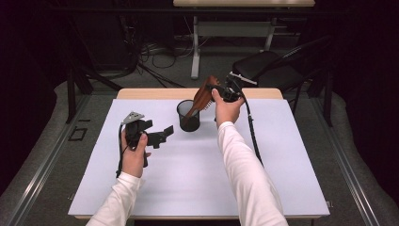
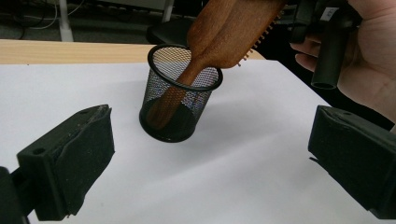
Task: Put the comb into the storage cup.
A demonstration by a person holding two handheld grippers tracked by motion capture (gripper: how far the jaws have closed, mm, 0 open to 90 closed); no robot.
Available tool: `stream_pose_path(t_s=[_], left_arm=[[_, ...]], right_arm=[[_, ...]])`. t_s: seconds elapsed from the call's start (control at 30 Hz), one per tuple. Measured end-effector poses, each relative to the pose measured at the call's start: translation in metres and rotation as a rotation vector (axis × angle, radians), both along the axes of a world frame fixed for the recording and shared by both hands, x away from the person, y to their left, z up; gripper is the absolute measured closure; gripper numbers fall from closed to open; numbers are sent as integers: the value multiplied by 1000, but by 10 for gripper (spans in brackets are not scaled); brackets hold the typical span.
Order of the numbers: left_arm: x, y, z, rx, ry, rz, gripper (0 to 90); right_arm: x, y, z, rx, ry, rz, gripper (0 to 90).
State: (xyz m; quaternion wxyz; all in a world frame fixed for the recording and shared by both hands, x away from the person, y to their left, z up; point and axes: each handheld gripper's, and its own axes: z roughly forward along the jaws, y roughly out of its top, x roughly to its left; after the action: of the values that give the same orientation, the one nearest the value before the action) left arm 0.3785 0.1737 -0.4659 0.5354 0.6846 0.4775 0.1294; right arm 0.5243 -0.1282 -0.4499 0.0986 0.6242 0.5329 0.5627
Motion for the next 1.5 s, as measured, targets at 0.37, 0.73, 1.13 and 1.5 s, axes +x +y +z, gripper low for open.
stream_pose_path(t_s=[0.37,0.73,1.13,1.5], left_arm=[[1,-1,-1,0,3,2,4],[1,0,-1,1,4,2,4],[1,-1,-2,5,9,1,3],[1,-2,-2,5,9,1,4]], right_arm=[[0,-4,-2,7,4,14,463],[0,-5,-2,27,14,25,446],[-1,-6,0,60,25,14,365],[-1,-2,-4,-124,-19,43,202]])
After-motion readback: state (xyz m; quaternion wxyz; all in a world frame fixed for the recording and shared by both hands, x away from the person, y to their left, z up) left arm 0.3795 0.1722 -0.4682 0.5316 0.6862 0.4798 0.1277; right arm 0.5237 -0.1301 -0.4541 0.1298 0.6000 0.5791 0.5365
